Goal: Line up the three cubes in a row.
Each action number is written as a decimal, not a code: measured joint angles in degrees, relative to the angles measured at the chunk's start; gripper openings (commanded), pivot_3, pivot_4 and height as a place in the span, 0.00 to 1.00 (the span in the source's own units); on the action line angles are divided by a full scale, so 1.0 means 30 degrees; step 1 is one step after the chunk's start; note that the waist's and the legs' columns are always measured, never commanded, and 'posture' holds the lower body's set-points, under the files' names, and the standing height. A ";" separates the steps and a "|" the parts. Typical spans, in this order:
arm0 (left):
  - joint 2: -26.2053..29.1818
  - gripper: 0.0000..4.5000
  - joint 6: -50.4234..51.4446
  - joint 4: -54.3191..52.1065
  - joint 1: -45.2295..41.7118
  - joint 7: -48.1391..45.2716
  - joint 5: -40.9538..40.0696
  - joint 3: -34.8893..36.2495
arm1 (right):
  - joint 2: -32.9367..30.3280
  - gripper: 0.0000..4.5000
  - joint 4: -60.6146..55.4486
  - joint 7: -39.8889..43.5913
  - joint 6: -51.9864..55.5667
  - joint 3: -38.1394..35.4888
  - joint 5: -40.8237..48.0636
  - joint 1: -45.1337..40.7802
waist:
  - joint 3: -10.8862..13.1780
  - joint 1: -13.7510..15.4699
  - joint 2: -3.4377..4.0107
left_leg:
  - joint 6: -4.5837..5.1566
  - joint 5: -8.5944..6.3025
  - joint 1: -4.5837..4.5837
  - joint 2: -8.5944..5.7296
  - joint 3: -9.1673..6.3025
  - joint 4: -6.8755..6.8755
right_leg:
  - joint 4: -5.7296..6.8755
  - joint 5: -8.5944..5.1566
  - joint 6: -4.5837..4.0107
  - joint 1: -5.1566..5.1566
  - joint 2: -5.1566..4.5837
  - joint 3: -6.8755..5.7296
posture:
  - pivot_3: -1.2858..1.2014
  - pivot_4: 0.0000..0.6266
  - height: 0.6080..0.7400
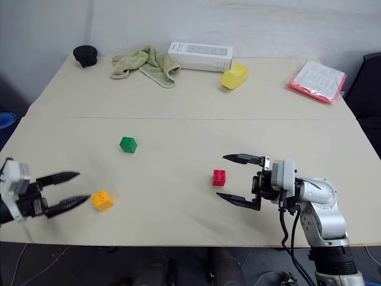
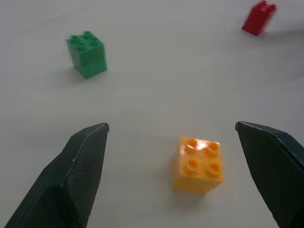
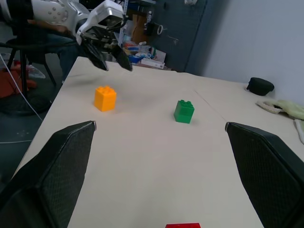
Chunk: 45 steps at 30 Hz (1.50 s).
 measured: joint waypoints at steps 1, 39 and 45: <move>-0.0893 1.00 0.0527 -0.0062 -0.1402 0.1492 -0.0103 -0.0043 | -0.0048 0.99 0.0100 -0.0005 -0.0018 -0.0008 -0.0055 0.0026 | 0.0001 0.0072 0.0002 | 0.0010 0.0005 -0.0003 -0.0013 -0.0007 0.0003 | 0.0000 0.0008 0.0013 0.0007 -0.0013 -0.0001 | 0.52 0.24 1.00; -0.4434 0.33 -0.1092 0.2279 -1.0030 0.5436 0.4646 -0.9013 | 0.0187 1.00 0.0487 -0.2057 -0.1377 0.0058 -0.1174 0.1104 | -0.0005 0.0470 -0.0037 | -0.0108 0.0064 -0.0077 -0.0015 0.0033 0.0152 | 0.0011 0.0033 0.0060 -0.0005 0.0024 -0.0003 | 0.52 0.24 1.00; -0.2215 0.33 -0.4399 0.2360 -1.2133 -0.3891 0.4208 -1.1915 | -0.1905 1.00 0.0920 -0.1718 -0.1483 -0.2181 -0.1039 0.1733 | -0.0008 0.0618 -0.0022 | -0.0061 0.0047 -0.0091 -0.0044 0.0016 0.0209 | 0.0002 0.0032 0.0061 0.0029 0.0012 -0.0012 | 0.52 0.24 1.00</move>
